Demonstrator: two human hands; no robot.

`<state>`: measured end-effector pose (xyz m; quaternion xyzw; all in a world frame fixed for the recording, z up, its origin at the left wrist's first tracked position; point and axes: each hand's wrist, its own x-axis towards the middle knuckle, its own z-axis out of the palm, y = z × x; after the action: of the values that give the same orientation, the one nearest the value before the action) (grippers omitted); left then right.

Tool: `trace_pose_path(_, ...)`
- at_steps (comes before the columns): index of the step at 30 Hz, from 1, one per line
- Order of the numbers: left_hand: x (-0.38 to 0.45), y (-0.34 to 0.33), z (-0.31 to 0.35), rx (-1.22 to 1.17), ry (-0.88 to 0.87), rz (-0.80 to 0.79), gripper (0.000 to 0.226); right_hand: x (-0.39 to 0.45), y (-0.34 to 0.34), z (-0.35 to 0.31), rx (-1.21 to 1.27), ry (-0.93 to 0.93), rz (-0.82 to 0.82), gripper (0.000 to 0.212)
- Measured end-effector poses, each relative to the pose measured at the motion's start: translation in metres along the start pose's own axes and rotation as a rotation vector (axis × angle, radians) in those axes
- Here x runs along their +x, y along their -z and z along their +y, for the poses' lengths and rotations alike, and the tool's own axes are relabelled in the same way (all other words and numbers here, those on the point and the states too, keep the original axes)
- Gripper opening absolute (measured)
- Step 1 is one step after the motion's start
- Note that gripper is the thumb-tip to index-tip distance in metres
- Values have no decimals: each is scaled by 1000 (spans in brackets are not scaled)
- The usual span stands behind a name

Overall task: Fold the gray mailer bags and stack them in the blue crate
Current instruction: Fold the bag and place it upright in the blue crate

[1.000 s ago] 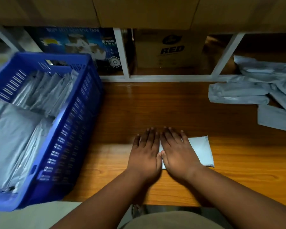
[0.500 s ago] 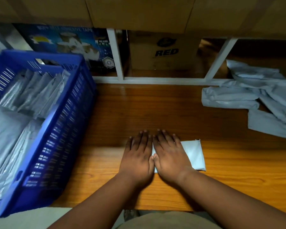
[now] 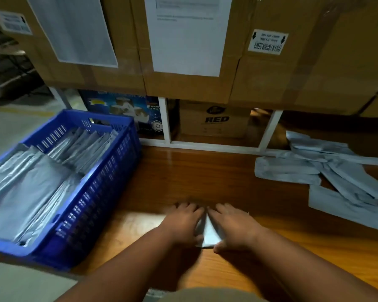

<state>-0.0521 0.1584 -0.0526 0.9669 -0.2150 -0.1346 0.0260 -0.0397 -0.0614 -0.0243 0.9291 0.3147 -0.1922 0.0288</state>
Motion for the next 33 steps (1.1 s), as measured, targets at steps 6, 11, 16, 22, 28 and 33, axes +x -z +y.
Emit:
trace_pose_path(6, -8, 22, 2, -45, 137, -3, 80, 10, 10, -1, -82, 135, 119, 109)
trace_pose_path(11, -20, 51, -19, -207, 217, 58, 50, 25, 44, -10, -178, 249, 169, 101)
trace_pose_path(16, -45, 83, -46, -382, 294, 166, 22, 47, 100, -24, -197, 277, 113, 35)
trace_pose_path(22, -99, 131, -100, -341, 407, 339, 31, 90, 182, -46, -124, 331, 174, 15)
trace_pose_path(28, -159, 185, -153, -217, 552, 510, 29, 135, 259, -103, -167, 412, 326, 8)
trace_pose_path(33, -217, 201, -198, -180, 708, 611, 30, 178, 301, -170, -193, 517, 407, 13)
